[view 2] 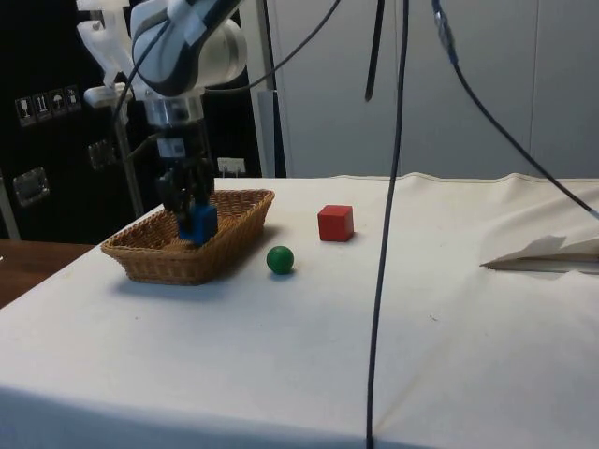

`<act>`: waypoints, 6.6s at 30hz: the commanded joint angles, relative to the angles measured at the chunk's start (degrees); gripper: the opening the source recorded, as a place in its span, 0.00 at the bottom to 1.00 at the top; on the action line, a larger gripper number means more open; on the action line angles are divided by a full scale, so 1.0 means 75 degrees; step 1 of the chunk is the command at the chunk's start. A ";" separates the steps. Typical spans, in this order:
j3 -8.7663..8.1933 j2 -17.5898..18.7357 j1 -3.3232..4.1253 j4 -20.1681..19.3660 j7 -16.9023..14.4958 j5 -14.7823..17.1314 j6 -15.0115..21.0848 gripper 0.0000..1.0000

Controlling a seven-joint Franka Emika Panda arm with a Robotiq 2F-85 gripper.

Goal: Place all non-red objects into the basket.

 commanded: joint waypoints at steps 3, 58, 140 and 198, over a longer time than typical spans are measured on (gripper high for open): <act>0.0023 0.0115 -0.0038 0.0183 -0.0023 0.0046 -0.0076 0.01; -0.0046 -0.1635 0.0328 -0.0741 0.0008 -0.0351 -0.0856 1.00; 0.0283 -0.4034 0.0680 -0.2429 -0.0336 -0.0741 -0.1543 1.00; 0.0527 -0.5577 0.0665 -0.4889 0.0435 -0.0710 -0.0443 1.00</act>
